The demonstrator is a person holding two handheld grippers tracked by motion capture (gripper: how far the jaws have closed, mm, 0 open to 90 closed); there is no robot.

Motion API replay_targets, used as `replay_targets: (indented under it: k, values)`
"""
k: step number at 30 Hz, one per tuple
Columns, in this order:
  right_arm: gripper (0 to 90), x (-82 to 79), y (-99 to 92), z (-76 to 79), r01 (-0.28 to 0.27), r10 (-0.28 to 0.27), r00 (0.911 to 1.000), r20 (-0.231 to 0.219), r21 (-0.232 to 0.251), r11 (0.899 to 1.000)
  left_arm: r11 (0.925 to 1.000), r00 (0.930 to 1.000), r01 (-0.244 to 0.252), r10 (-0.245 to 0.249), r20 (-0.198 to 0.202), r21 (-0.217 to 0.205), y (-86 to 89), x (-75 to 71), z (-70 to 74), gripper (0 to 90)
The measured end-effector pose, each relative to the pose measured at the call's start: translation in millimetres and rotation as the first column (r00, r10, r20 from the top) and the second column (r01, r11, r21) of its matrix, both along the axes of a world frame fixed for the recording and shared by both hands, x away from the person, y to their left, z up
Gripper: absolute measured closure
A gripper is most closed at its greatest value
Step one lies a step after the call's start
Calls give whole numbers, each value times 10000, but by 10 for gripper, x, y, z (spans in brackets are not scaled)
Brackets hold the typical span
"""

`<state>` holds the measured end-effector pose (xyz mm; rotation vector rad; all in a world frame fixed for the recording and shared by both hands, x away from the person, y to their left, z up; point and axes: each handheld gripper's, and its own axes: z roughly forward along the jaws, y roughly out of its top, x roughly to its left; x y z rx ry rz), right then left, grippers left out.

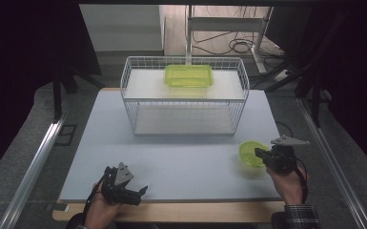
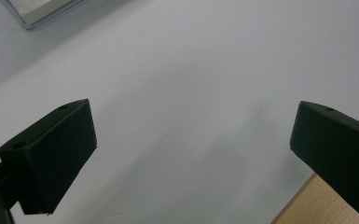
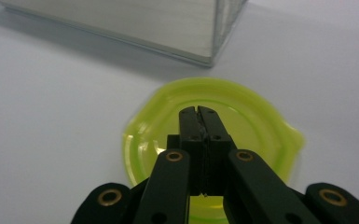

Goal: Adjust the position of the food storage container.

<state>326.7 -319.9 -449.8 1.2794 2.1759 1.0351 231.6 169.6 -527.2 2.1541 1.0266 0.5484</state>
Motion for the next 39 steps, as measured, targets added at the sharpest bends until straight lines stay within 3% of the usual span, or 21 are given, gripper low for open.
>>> replay_targets:
  k: [13, 19, 32, 39]
  values:
    - [894, 65, -337, -70, 1191, -1185, 9927, 234, -235, 9926, 10000, 10000, 2, -1, -64, 84, -4, 1, -6, 1]
    - [894, 106, -450, -144, 1574, -1573, 9875, 83, -189, 9873, 9999, 10000, 11, -10, -82, 139, -7, 3, -10, 2]
    - [892, 143, -419, -227, 1455, -1458, 9891, -212, -168, 9892, 9996, 9999, 45, -42, -125, 261, -18, 5, -18, 3]
    - [893, 149, -298, -251, 1126, -1132, 9929, -361, -157, 9935, 9996, 9999, 44, -40, -134, 289, -22, 5, -20, 3]
